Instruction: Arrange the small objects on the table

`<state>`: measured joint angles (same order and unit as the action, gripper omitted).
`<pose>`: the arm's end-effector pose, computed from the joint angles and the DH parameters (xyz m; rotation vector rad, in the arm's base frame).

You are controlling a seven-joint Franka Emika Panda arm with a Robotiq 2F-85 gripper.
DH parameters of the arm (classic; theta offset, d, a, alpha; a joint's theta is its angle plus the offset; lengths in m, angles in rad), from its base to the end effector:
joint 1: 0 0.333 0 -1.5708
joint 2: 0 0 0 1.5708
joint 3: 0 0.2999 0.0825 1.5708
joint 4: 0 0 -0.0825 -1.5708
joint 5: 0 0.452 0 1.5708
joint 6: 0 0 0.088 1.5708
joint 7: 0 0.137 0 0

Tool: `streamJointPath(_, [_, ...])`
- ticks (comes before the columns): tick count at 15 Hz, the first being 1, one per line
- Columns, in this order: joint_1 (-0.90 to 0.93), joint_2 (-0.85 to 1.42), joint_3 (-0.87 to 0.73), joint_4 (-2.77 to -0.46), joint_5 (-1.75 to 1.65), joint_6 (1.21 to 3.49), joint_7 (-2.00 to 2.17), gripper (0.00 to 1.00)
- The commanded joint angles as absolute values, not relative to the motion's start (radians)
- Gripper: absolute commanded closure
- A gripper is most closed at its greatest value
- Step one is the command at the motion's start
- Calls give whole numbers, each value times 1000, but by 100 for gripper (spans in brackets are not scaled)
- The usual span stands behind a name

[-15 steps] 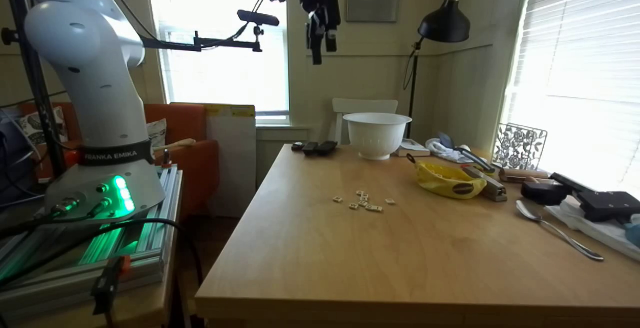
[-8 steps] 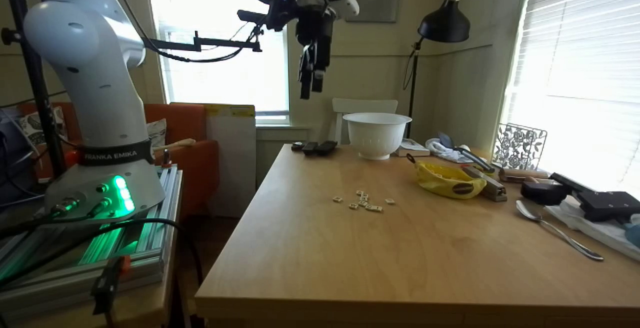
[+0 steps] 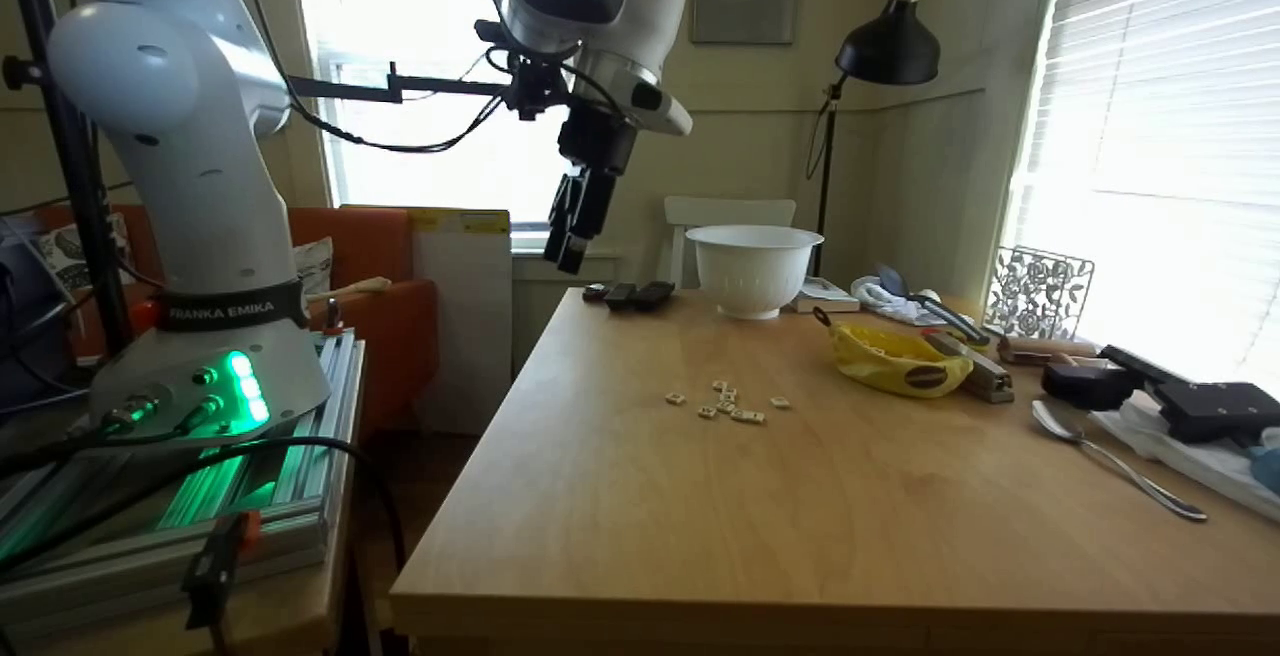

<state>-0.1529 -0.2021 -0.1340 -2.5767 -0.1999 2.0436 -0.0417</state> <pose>0.4123 -0.1341 0.2170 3.0115 -0.1763 -0.5292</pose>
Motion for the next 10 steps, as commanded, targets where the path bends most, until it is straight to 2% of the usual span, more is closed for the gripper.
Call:
streamJointPath(1, [-151,-196,-135,-2575,-199,2042,-42,0])
streamJointPath(6, [-143,-186,-133,-2605,-190,2103,-56,0])
streamJointPath(10, [-107,-102,-144,-2623,39,2254,-108,0])
